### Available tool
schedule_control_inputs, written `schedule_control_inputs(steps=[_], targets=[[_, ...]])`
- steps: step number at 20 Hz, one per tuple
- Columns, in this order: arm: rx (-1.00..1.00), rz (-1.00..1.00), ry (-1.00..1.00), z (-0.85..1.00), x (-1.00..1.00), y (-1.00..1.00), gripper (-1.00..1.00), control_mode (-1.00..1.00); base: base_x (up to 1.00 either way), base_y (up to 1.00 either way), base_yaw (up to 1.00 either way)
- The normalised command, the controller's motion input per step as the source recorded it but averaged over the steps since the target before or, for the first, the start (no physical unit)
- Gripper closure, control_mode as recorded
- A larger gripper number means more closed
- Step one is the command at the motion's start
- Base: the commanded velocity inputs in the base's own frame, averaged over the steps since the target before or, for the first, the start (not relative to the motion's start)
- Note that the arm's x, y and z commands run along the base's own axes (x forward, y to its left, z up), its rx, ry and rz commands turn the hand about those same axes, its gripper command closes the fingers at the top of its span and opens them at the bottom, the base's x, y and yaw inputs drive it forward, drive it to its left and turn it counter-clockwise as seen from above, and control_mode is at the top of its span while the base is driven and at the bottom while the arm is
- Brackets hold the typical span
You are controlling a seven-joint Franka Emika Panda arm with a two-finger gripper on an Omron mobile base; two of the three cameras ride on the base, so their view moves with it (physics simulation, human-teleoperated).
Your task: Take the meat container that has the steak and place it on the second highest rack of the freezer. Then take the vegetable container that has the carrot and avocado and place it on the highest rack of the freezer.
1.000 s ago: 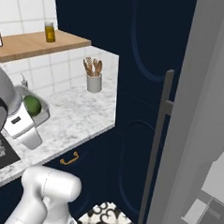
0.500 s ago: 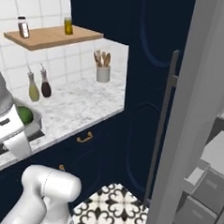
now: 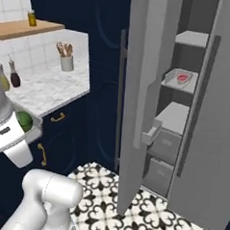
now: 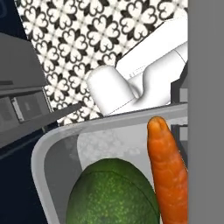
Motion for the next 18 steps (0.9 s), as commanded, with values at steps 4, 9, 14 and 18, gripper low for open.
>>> schedule_control_inputs(steps=[4, 9, 14, 18], targets=[[0.00, 0.00, 0.00, 0.00, 0.00, 0.00, 1.00, 1.00, -0.16, -1.00, -0.29], [0.00, 0.00, 0.00, 0.00, 0.00, 0.00, 1.00, 1.00, 0.20, -0.92, -0.12], [0.00, 0.00, 0.00, 0.00, 0.00, 0.00, 1.00, 1.00, 0.59, -0.67, 0.31], [0.00, 0.00, 0.00, 0.00, 0.00, 0.00, 1.00, 1.00, 0.45, -0.60, 0.54]])
